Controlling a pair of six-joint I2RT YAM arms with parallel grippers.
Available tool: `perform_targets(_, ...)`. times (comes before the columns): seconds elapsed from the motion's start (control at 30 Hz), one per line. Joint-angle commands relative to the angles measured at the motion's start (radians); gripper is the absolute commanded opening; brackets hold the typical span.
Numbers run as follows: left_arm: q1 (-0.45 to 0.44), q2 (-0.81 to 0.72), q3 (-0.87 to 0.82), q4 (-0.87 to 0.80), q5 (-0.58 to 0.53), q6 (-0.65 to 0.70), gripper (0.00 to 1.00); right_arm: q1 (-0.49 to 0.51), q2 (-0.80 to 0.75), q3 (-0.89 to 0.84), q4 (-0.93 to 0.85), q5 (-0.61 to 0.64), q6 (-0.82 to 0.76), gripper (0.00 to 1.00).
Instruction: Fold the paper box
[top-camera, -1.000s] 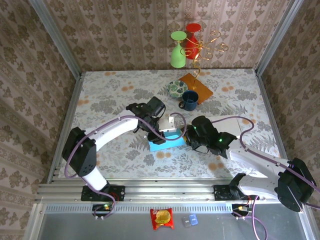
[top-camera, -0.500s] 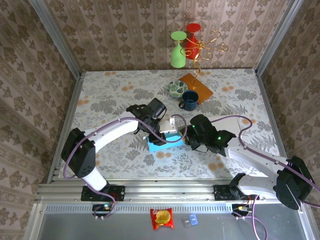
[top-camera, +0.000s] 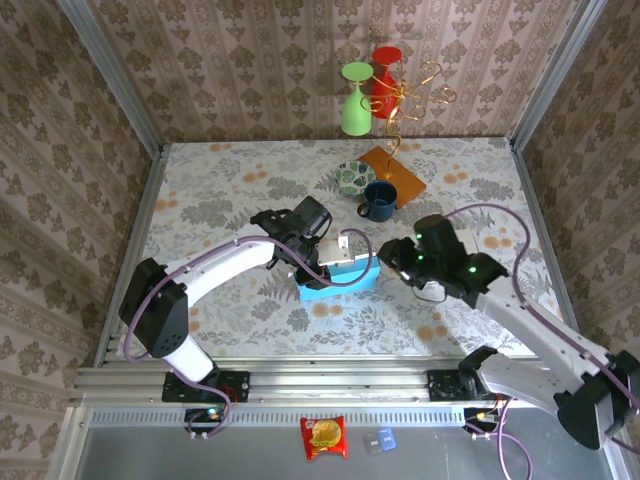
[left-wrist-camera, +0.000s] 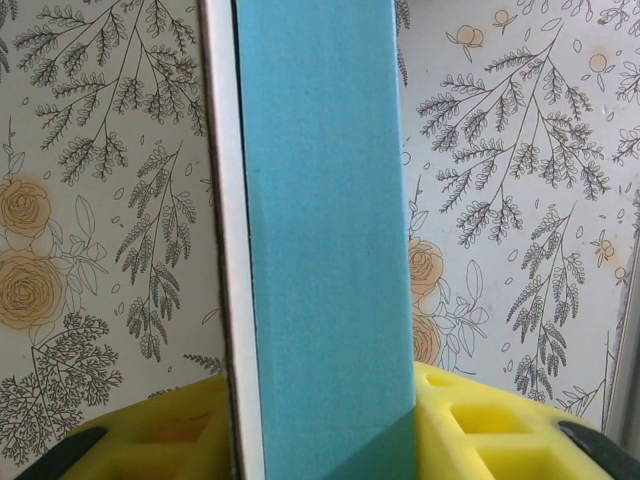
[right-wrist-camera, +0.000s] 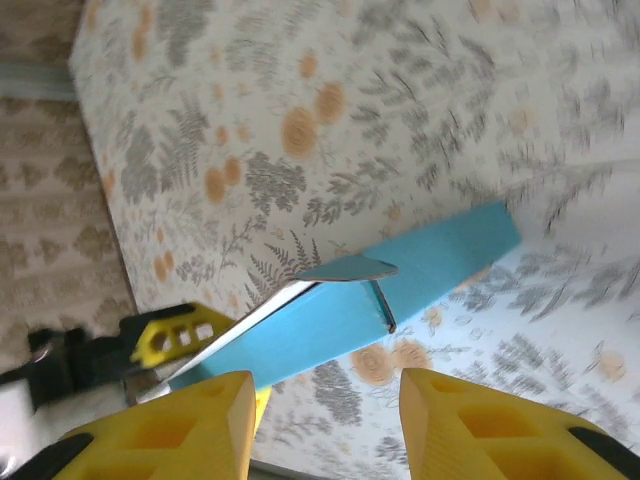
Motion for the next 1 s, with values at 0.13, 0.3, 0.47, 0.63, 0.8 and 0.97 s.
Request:
perform_targets(0.13,0.01,-0.025,-0.008,-0.016,0.01,0.028,0.39,-0.182,0.027,0.111,-0.192,-0.184,-0.792,0.35)
perform_targets(0.3,0.013,-0.024,-0.008,-0.019,0.01,0.031,0.39,-0.181,0.136,0.177,-0.229,-0.214,-0.997,0.39)
perform_targets(0.47,0.015,-0.024,-0.01,-0.019,0.013,0.031,0.39,-0.177,0.24,0.233,-0.254,-0.216,-1.093,0.43)
perform_targets(0.63,0.017,-0.018,-0.012,-0.018,0.014,0.034,0.39,-0.153,0.308,0.272,-0.266,-0.237,-1.118,0.46)
perform_targets(0.8,0.02,-0.016,-0.007,-0.02,0.017,0.037,0.39,-0.143,0.356,0.293,-0.268,-0.237,-1.123,0.45)
perform_targets(0.97,0.024,-0.014,-0.005,-0.02,0.021,0.04,0.39,-0.129,0.372,0.309,-0.271,-0.243,-1.123,0.37)
